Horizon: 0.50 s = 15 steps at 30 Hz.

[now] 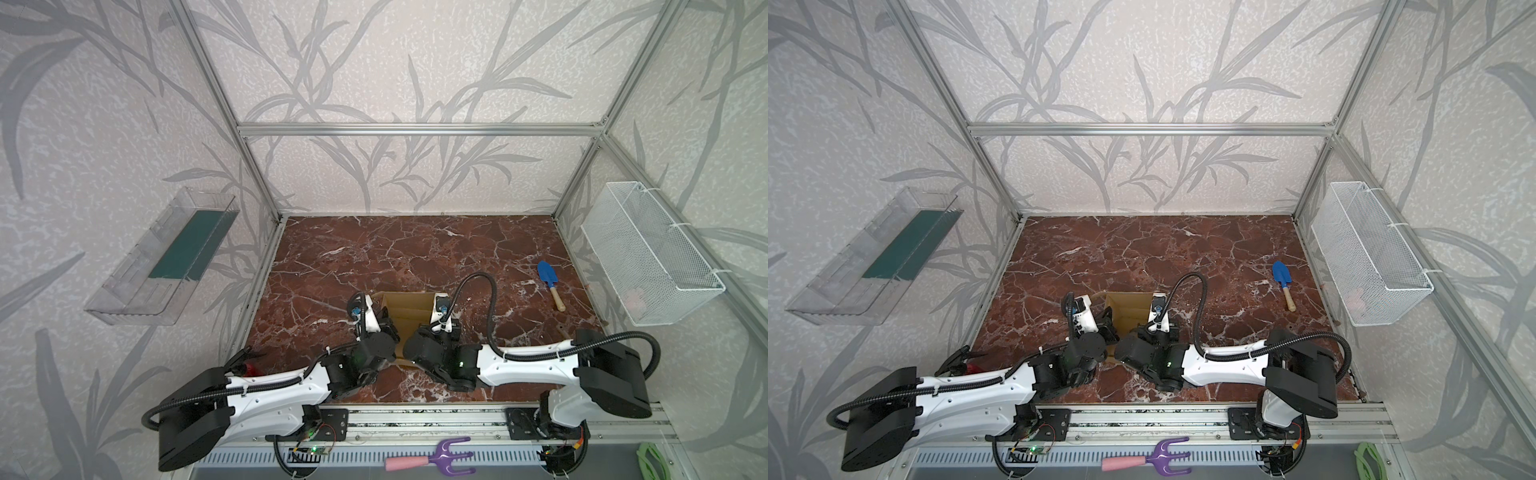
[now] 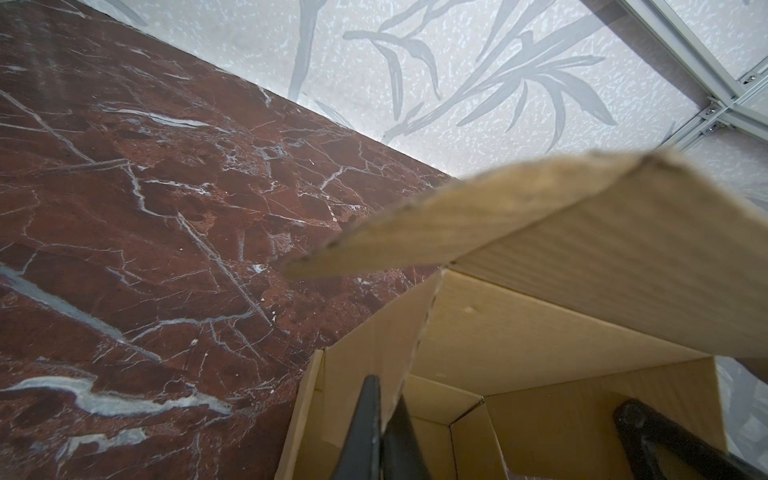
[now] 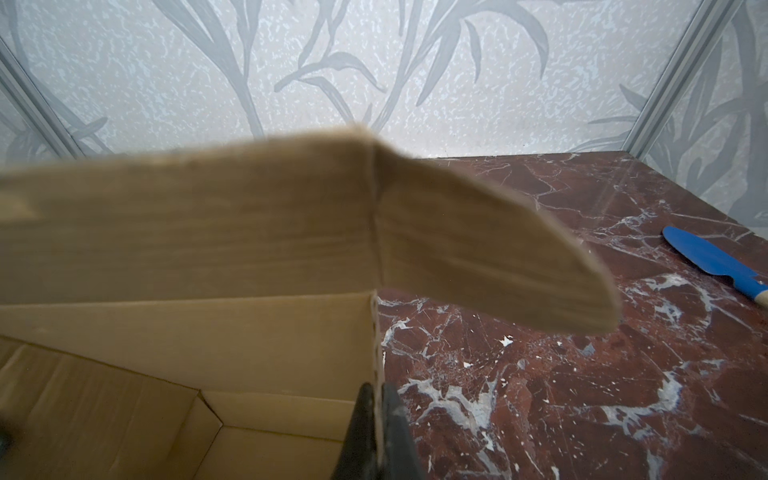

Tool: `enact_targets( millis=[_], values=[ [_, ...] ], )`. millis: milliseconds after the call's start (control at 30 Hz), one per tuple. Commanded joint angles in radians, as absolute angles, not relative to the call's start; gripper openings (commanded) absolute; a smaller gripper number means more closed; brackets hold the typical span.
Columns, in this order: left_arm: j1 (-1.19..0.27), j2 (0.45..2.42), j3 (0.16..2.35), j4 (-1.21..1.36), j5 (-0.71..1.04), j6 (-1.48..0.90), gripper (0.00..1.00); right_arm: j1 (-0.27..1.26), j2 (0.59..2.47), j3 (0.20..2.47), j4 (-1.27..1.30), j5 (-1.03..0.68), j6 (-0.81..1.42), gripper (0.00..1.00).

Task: Fold the paper box

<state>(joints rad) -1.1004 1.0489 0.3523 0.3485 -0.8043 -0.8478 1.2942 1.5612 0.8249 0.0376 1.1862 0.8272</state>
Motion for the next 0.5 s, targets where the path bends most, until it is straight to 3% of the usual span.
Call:
enact_targets(
  millis=[0, 467],
  values=[
    [-1.121, 1.030, 0.324, 0.288, -0.830, -0.884, 0.00, 1.322, 1.590, 0.827, -0.054, 1.168, 0.889, 0.00],
    [-1.176, 0.987, 0.292, 0.275, -0.887, -0.898, 0.00, 1.345, 1.618, 0.863, -0.121, 1.170, 0.965, 0.00]
  ],
)
